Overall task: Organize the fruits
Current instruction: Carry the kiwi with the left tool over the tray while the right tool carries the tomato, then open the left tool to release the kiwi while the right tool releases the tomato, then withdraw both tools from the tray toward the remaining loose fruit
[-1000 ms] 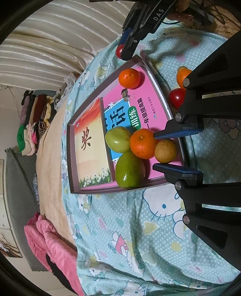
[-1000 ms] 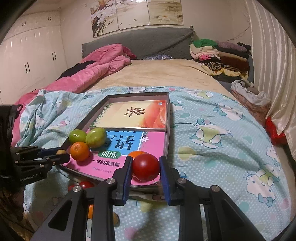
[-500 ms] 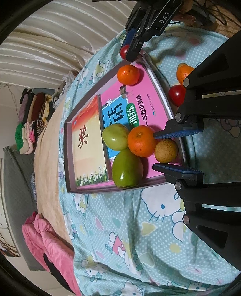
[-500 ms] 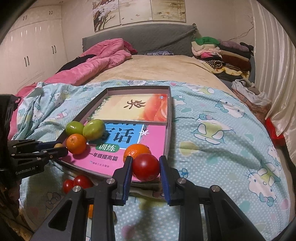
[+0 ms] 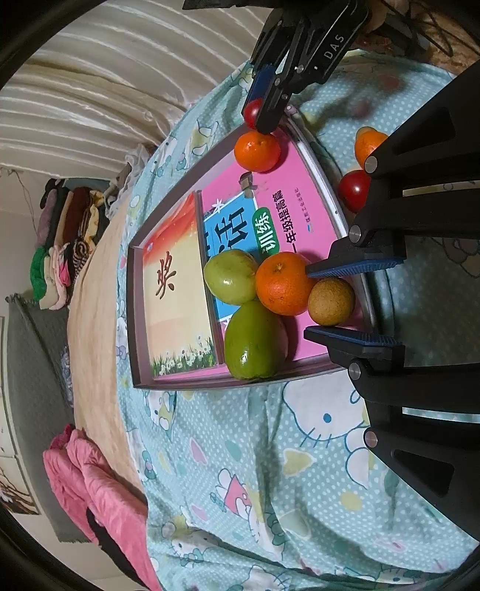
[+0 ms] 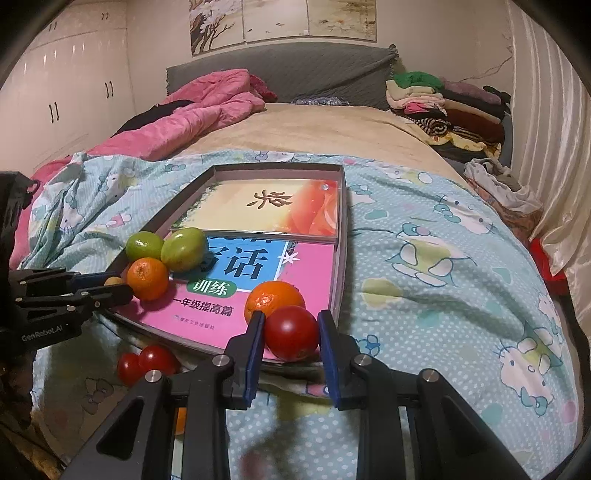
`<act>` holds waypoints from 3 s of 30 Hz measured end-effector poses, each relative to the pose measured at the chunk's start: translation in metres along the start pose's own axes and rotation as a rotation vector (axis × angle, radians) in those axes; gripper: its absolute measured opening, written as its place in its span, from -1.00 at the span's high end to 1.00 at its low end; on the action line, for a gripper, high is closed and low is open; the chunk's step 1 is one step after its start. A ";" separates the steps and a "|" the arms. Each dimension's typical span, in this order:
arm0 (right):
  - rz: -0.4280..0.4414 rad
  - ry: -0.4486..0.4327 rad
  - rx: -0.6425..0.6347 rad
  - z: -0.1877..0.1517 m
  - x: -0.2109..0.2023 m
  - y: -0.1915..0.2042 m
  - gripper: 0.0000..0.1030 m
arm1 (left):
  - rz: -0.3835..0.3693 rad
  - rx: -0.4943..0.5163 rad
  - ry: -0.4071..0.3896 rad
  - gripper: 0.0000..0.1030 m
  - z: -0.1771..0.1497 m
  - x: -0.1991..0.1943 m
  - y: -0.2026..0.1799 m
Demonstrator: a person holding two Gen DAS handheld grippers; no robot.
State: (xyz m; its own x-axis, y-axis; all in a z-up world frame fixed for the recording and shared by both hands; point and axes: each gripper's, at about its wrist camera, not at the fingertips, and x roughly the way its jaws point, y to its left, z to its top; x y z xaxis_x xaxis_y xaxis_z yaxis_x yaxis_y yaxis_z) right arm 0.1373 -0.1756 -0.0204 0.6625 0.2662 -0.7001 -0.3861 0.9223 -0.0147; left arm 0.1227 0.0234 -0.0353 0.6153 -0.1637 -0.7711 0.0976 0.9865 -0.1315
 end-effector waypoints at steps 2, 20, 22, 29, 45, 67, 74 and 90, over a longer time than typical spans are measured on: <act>-0.001 0.000 -0.003 0.000 0.001 0.000 0.44 | 0.002 0.003 0.000 0.47 0.000 0.001 0.000; -0.002 0.017 -0.035 0.001 0.013 0.004 0.44 | -0.007 -0.002 0.002 0.47 0.001 0.004 0.000; 0.000 0.016 -0.033 0.001 0.012 0.004 0.43 | -0.006 0.000 0.002 0.47 0.001 0.003 -0.001; 0.011 0.017 -0.013 0.001 0.013 0.003 0.43 | -0.005 0.000 0.003 0.47 0.001 0.005 0.000; 0.032 0.020 0.003 0.001 0.011 0.001 0.30 | 0.001 -0.001 0.003 0.47 0.002 0.005 0.001; 0.042 0.002 0.013 0.002 0.006 0.001 0.18 | 0.006 -0.024 -0.011 0.04 0.002 -0.002 0.003; 0.044 -0.004 0.015 0.002 0.005 0.000 0.08 | 0.000 -0.021 -0.021 -0.11 0.004 -0.006 0.001; 0.054 -0.020 0.005 0.003 0.002 0.005 -0.15 | -0.019 -0.059 -0.062 -0.42 0.006 -0.017 0.005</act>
State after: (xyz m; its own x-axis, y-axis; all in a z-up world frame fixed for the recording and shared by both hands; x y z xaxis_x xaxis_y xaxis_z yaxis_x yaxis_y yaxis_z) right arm 0.1384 -0.1699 -0.0200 0.6535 0.3206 -0.6857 -0.4180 0.9081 0.0262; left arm 0.1176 0.0313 -0.0194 0.6611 -0.1796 -0.7285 0.0646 0.9809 -0.1832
